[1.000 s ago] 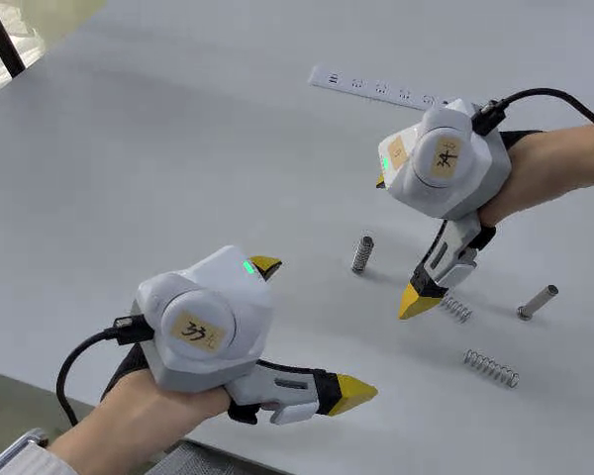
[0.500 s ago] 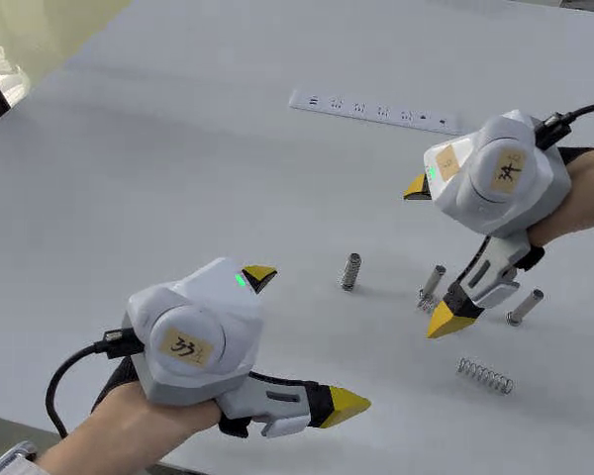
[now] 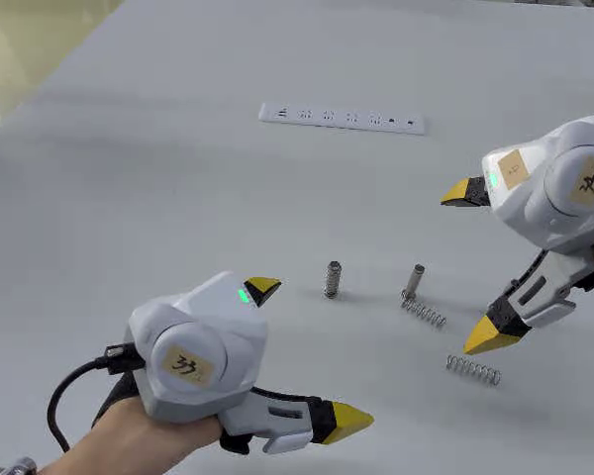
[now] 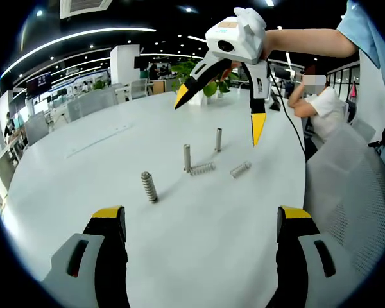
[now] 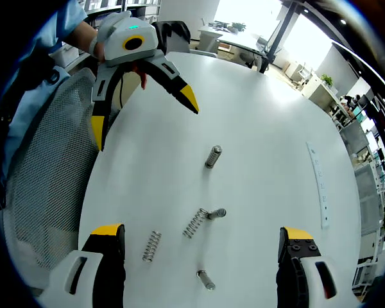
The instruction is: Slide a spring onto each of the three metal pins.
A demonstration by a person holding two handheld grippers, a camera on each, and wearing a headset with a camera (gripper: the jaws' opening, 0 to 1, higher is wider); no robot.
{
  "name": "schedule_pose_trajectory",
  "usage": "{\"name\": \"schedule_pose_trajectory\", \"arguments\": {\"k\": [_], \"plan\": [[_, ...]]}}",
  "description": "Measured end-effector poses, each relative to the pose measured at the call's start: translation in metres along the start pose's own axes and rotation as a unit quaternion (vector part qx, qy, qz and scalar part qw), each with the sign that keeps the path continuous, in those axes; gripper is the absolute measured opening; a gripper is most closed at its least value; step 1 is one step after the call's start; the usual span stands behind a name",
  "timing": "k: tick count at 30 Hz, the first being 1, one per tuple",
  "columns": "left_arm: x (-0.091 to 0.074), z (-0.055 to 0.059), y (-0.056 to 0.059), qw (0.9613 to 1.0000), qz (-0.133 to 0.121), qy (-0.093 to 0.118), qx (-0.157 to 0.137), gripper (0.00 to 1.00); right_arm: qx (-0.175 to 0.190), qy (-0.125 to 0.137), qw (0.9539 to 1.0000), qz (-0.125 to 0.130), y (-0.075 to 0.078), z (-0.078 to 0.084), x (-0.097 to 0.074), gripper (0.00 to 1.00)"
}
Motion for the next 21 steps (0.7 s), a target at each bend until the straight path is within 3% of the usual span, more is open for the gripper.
{"name": "schedule_pose_trajectory", "arguments": {"k": [3, 5, 10, 21], "plan": [[0.001, -0.003, 0.002, 1.0000, 0.008, 0.001, 0.005, 0.97, 0.017, 0.002, 0.9998, 0.008, -0.009, 0.007, -0.008, 0.99], [0.001, -0.005, 0.004, 0.9999, 0.012, 0.004, 0.008, 0.97, 0.030, 0.006, 0.9994, 0.017, -0.006, 0.017, -0.014, 0.99], [0.003, -0.007, 0.007, 0.9996, 0.021, 0.001, 0.018, 0.97, 0.062, 0.008, 0.9975, 0.033, -0.023, 0.030, -0.026, 0.99], [0.007, -0.010, 0.017, 0.9977, 0.049, -0.010, 0.046, 0.97, 0.130, 0.018, 0.9896, 0.061, -0.051, 0.063, -0.045, 0.99]]}}
Point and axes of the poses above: the centre of the closed fingertips' face, and the gripper's own axes: x roughly forward along the fingers, y roughly to its right, z roughly out of its underside, the point moved 1 cm from there along -x, roughly backward along the fingers, and after that the axes turned 2 degrees about -z, right-handed, at the moved point
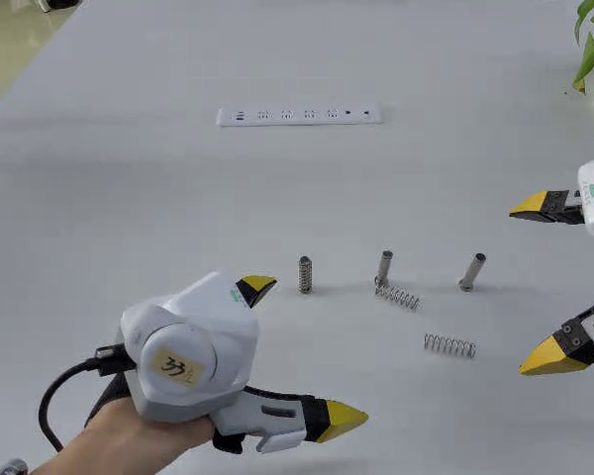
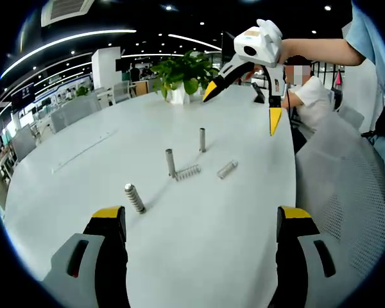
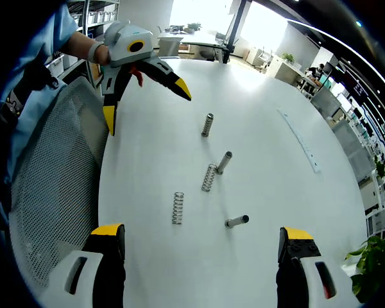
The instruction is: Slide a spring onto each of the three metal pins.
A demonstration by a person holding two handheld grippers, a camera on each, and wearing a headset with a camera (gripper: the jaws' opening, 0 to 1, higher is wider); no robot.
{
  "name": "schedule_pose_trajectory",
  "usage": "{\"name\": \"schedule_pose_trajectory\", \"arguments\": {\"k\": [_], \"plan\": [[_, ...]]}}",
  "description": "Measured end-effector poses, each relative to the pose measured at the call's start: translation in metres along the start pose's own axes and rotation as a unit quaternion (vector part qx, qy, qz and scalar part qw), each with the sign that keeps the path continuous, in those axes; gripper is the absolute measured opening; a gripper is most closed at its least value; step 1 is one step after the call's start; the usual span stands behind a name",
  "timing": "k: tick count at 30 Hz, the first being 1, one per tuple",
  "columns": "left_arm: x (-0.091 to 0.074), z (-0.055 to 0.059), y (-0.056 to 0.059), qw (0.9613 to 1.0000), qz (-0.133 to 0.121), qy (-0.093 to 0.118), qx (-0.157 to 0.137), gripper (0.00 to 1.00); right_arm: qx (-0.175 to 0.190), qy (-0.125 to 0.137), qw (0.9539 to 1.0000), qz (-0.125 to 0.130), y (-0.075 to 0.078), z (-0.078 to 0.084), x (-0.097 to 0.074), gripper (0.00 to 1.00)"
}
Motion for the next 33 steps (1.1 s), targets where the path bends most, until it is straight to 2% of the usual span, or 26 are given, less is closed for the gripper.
{"name": "schedule_pose_trajectory", "arguments": {"k": [8, 16, 23, 33], "plan": [[0.004, -0.007, 0.000, 0.9993, 0.020, -0.011, 0.030, 0.96, 0.024, 0.003, 0.9996, 0.012, -0.013, 0.011, -0.011, 0.99], [0.012, -0.012, 0.006, 0.9966, 0.042, -0.021, 0.068, 0.94, 0.038, 0.011, 0.9991, 0.016, -0.023, 0.012, -0.012, 0.99], [0.023, -0.019, 0.010, 0.9955, 0.054, -0.022, 0.075, 0.90, 0.048, 0.012, 0.9986, 0.019, -0.028, 0.018, -0.014, 0.99], [0.041, -0.022, 0.017, 0.9947, 0.067, -0.028, 0.072, 0.89, 0.061, 0.010, 0.9978, 0.024, -0.029, 0.030, -0.019, 0.99]]}}
Point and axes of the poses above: the centre of the closed fingertips' face, and the gripper's own axes: x roughly forward along the fingers, y roughly to its right, z roughly out of its underside, the point moved 1 cm from there along -x, roughly backward along the fingers, and after that the axes turned 2 degrees about -z, right-handed, at the moved point
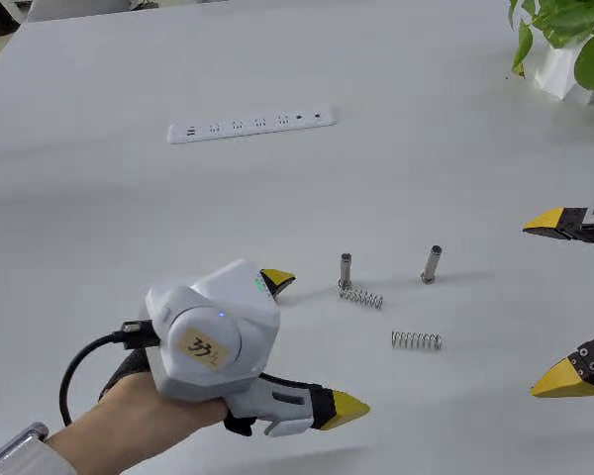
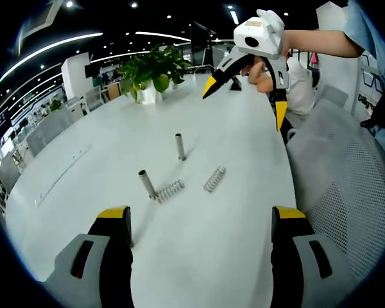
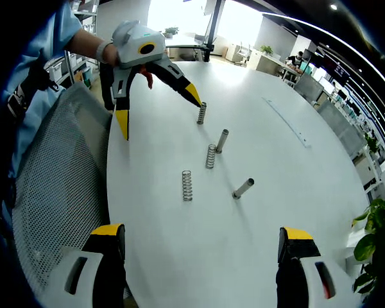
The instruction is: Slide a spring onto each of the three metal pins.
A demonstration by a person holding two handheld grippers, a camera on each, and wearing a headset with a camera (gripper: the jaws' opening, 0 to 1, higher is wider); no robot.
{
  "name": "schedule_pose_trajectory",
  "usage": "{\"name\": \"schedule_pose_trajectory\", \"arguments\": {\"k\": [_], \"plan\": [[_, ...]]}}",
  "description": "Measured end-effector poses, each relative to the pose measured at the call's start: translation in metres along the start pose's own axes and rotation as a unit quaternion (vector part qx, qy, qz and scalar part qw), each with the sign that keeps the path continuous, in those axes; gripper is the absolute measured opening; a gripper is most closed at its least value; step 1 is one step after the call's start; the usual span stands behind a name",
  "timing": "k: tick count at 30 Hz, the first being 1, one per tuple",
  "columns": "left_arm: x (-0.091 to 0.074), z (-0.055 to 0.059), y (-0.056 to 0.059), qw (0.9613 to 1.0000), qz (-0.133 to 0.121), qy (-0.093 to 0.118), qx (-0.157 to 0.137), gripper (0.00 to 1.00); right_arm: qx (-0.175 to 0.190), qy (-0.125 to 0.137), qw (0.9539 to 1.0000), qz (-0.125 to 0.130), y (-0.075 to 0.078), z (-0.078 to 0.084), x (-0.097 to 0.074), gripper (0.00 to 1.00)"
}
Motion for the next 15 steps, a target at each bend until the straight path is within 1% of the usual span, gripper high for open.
{"name": "schedule_pose_trajectory", "arguments": {"k": [5, 7, 10, 15], "plan": [[0.0021, -0.0014, 0.0015, 1.0000, 0.005, 0.000, 0.001, 0.89, 0.005, 0.000, 1.0000, 0.001, -0.0013, 0.0035, -0.0009, 0.99], [0.0022, -0.0010, 0.0014, 1.0000, 0.006, -0.001, 0.002, 0.89, 0.008, -0.001, 1.0000, 0.002, 0.0004, 0.0065, -0.0005, 0.99], [0.0012, -0.0002, 0.0017, 1.0000, 0.006, -0.001, 0.001, 0.89, 0.010, 0.002, 0.9999, 0.003, -0.0005, 0.0060, 0.0000, 0.99], [0.0011, 0.0020, 0.0026, 1.0000, 0.008, -0.003, 0.000, 0.89, 0.012, 0.003, 0.9999, -0.002, -0.0049, 0.0040, 0.0044, 0.98]]}}
Point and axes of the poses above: the centre of the closed fingertips' face, and the gripper's own axes: x roughly forward along the fingers, y roughly to its right, z roughly out of its underside, the point moved 1 cm from there along -x, roughly backward along the fingers, and after that the axes turned 2 degrees about -z, right-handed, at the moved point
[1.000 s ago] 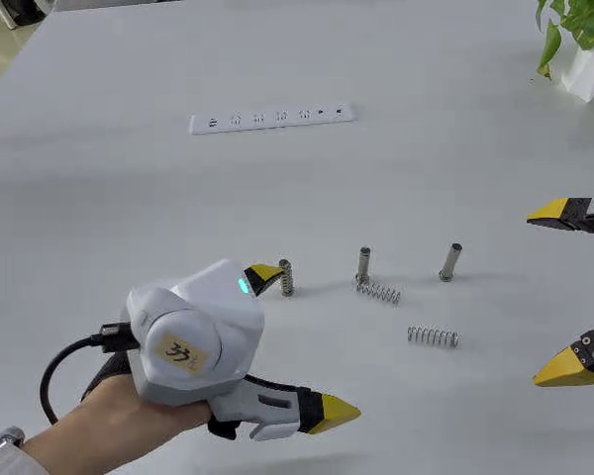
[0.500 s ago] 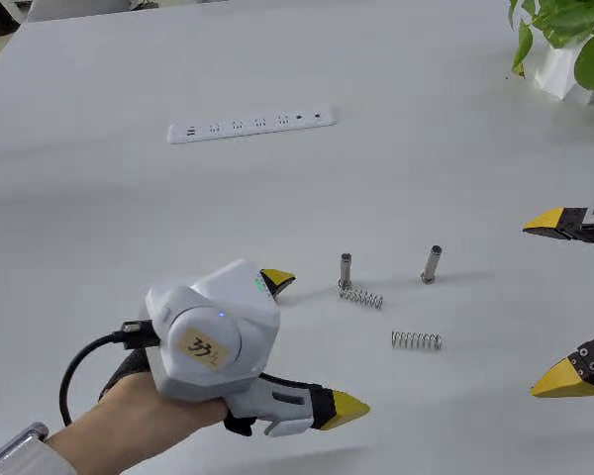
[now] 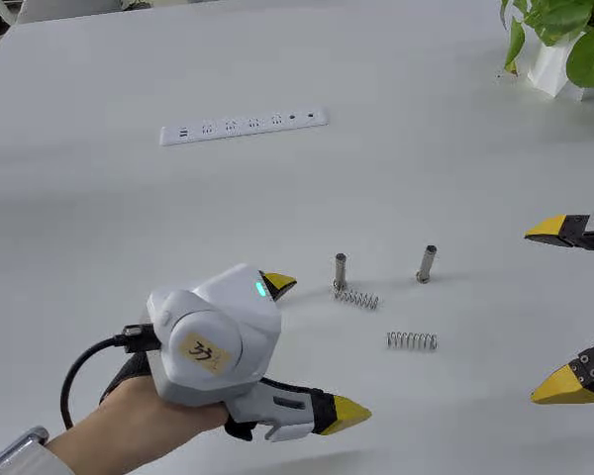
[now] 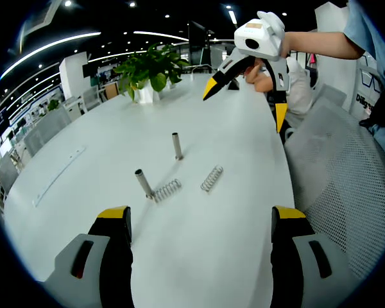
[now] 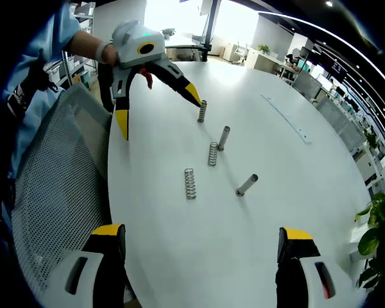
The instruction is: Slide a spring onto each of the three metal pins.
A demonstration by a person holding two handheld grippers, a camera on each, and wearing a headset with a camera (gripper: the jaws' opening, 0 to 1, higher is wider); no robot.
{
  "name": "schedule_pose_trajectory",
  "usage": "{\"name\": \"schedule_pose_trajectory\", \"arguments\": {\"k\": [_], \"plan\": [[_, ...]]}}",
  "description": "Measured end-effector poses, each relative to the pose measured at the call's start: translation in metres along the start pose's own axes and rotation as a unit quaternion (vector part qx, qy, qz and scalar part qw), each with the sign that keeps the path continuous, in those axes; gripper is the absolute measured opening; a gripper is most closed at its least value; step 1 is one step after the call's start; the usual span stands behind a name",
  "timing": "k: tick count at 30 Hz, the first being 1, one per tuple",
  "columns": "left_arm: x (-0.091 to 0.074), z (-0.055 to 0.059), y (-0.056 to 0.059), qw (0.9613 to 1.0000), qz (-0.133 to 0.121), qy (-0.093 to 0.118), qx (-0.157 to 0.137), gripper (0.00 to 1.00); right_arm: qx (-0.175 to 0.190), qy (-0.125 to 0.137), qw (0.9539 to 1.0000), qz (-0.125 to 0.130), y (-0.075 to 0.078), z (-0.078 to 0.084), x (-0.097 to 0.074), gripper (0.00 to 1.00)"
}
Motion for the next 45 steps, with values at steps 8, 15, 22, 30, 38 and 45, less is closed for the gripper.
{"name": "schedule_pose_trajectory", "arguments": {"k": [8, 15, 22, 30, 38, 45], "plan": [[0.015, -0.004, 0.004, 0.9997, 0.016, -0.004, 0.018, 0.85, 0.005, 0.004, 1.0000, 0.002, -0.001, 0.002, -0.002, 0.99], [0.035, -0.013, 0.007, 0.9988, 0.037, 0.004, 0.034, 0.76, 0.014, 0.004, 0.9999, 0.006, -0.001, 0.009, -0.005, 0.99], [0.054, -0.014, 0.011, 0.9976, 0.053, -0.005, 0.043, 0.64, 0.022, 0.001, 0.9997, 0.007, -0.004, 0.017, -0.007, 0.99], [0.071, -0.013, 0.012, 0.9970, 0.062, -0.007, 0.045, 0.52, 0.030, 0.000, 0.9995, 0.010, -0.006, 0.020, -0.013, 0.99], [0.085, -0.004, 0.013, 0.9962, 0.075, -0.022, 0.038, 0.41, 0.041, 0.006, 0.9991, 0.013, -0.008, 0.022, -0.017, 0.99], [0.092, -0.005, 0.010, 0.9963, 0.076, -0.022, 0.032, 0.29, 0.055, 0.006, 0.9983, 0.016, -0.013, 0.028, -0.021, 0.99]]}}
Point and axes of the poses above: the centre of the closed fingertips' face, and the gripper's own axes: x roughly forward along the fingers, y roughly to its right, z roughly out of its underside, the point moved 1 cm from there along -x, roughly backward along the fingers, and after that the axes turned 2 degrees about -z, right-handed, at the moved point
